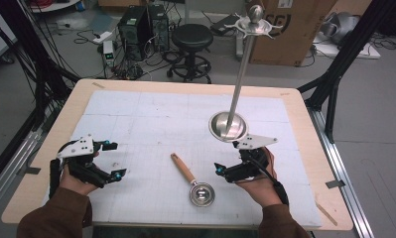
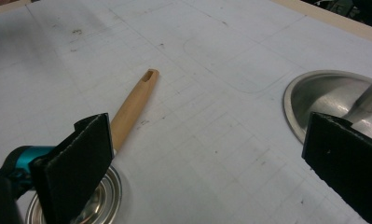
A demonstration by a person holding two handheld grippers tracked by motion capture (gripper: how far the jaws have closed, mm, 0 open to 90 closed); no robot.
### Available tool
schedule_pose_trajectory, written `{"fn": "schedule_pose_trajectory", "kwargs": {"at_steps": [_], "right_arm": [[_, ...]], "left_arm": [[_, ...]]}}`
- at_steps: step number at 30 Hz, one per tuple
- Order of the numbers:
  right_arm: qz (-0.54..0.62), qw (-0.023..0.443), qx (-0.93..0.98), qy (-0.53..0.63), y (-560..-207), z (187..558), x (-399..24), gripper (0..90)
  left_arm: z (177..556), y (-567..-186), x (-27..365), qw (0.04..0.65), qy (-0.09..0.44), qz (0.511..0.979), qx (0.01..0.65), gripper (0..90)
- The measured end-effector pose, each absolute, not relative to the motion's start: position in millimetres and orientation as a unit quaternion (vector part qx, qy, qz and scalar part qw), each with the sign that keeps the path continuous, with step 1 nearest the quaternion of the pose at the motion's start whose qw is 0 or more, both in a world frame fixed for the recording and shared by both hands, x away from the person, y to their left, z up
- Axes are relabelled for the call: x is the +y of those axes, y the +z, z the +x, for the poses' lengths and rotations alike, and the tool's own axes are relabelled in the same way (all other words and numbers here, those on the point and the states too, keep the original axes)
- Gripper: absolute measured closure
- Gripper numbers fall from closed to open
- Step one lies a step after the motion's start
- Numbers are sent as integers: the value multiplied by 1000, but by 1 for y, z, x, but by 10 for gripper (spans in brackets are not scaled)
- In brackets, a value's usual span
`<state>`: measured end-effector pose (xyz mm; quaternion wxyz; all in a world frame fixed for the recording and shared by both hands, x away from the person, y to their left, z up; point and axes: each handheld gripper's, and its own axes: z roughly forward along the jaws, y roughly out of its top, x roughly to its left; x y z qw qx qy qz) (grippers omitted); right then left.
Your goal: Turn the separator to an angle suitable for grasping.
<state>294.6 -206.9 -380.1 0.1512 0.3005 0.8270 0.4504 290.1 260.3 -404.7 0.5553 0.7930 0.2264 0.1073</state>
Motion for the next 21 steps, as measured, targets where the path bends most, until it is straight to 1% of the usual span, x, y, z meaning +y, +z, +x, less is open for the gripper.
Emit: {"fn": "schedule_pose_trajectory", "kwargs": {"at_steps": [2,4,9,15,18,19,21], "right_arm": [[300,149,829,448,-380,294,-204,8],[294,150,834,443,-380,295,-198,31],[269,133,852,428,-383,295,-180,44],[267,126,860,416,-386,295,-172,54],[263,121,865,410,-387,296,-167,77],[260,121,868,405,-388,296,-164,108],[262,117,870,402,-390,297,-161,208]], "left_arm": [[290,-405,260,554,107,794,225,16],[290,-405,259,554,106,794,226,16],[290,-405,259,554,107,794,227,16],[290,-405,260,552,108,795,225,16],[290,-406,259,551,107,796,226,16],[290,-406,259,552,106,796,226,17],[290,-406,259,551,108,796,225,16]]}}
